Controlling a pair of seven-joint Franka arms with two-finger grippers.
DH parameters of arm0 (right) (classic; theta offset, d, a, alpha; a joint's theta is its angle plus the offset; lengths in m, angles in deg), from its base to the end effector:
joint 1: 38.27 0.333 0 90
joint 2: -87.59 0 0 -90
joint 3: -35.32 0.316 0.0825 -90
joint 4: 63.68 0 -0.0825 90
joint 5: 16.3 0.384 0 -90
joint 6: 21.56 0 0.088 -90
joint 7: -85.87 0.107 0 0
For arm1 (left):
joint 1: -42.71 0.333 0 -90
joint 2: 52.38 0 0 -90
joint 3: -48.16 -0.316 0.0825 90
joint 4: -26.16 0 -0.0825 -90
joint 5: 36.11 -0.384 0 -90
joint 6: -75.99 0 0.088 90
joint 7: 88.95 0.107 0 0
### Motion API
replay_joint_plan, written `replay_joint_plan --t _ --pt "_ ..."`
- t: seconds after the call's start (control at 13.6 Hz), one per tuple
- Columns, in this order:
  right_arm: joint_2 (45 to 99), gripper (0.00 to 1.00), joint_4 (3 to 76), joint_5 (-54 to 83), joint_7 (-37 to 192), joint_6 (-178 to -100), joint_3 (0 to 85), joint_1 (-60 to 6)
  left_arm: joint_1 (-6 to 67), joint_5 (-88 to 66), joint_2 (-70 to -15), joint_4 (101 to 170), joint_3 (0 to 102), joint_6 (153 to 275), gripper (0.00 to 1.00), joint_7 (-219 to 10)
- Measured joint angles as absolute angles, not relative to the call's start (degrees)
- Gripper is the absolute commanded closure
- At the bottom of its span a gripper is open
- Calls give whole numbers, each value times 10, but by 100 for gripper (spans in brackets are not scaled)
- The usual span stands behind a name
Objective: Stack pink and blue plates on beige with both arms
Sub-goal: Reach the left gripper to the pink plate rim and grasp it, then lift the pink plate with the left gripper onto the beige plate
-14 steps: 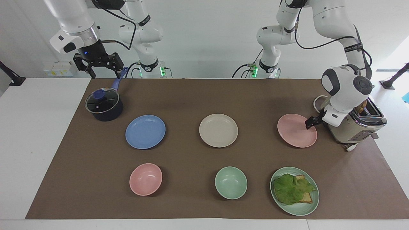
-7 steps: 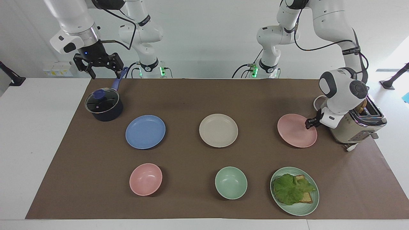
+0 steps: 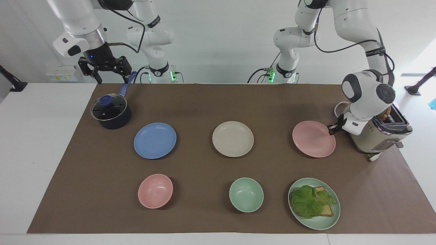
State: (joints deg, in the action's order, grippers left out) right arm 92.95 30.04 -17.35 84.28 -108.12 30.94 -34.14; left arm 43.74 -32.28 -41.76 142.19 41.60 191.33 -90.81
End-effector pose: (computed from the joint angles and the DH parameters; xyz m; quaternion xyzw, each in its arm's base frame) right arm 0.5188 -0.0063 0.6389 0.9998 0.0115 -0.0159 0.0053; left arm 0.5578 0.0690 0.3439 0.9901 0.0991 -0.0967 0.0229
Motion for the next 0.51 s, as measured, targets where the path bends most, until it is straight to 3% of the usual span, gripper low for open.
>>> replay_joint_plan --t 0.22,0.51 --pt "930 0 301 -173 843 -1081 309 -341 437 -290 -419 1361 420 1826 100 -908" --pt "930 0 301 -173 843 -1081 309 -341 427 -225 -421 1342 438 1808 100 -914"
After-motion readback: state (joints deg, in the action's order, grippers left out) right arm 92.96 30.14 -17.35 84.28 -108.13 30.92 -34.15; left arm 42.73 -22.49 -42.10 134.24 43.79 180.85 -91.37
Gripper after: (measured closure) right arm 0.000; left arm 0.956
